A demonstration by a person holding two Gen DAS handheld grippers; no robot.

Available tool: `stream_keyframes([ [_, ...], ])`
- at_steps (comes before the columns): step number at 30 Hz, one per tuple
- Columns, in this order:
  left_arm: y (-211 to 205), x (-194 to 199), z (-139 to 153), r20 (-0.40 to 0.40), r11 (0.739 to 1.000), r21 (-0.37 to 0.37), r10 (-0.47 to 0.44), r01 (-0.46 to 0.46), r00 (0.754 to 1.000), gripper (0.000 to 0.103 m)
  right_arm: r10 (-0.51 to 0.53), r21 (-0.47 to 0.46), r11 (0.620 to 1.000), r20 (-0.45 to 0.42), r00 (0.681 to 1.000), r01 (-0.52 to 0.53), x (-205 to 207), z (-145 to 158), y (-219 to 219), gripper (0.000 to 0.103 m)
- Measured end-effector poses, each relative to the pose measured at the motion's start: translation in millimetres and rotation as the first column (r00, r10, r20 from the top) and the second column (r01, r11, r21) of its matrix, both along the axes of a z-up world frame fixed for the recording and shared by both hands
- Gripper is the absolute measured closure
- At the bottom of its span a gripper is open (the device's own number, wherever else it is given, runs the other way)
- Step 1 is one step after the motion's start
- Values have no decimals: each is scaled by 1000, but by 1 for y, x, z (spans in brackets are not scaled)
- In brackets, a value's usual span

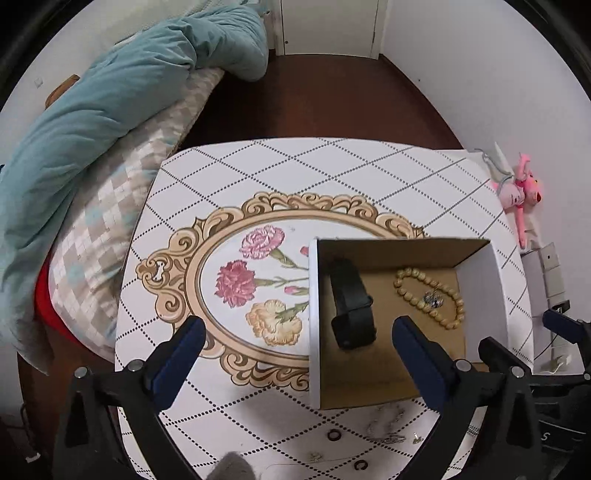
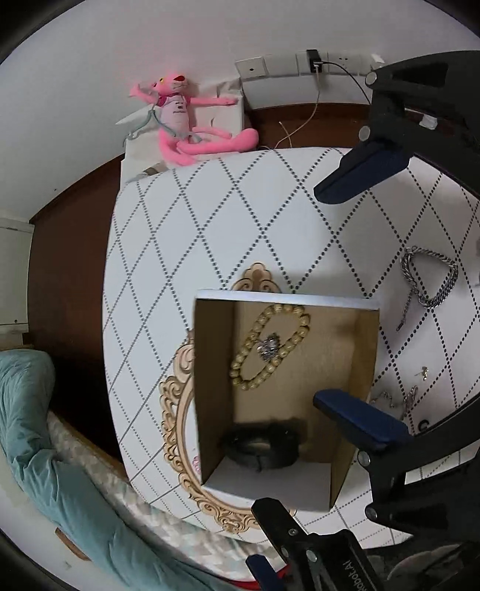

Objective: Organize jewelry

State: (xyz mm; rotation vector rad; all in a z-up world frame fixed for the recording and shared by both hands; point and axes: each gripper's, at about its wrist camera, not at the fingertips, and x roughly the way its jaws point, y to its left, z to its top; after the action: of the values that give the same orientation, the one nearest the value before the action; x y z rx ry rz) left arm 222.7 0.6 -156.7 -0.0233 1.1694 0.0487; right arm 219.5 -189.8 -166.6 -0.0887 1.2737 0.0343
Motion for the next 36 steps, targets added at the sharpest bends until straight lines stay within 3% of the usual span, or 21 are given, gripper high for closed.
stream_keyframes([
  [9,3,-20,3,30,999,-17,29,-28,999,0,-34,-1,999,43,998,35,-15,7,-6,1],
  [13,4,-35,14,62,998,-35,44,-42,997,0,-52,-9,999,106,993,53,-31,25,-9,1],
  [27,-2,-98,88,226,1000,20,16,-21,974,0,-81,-7,996,297,951,87,-95,102,-12,1],
  [36,-2,-118,113,254,1000,-10,26,-24,967,0,-106,51,994,384,917,94,-129,146,-15,1],
])
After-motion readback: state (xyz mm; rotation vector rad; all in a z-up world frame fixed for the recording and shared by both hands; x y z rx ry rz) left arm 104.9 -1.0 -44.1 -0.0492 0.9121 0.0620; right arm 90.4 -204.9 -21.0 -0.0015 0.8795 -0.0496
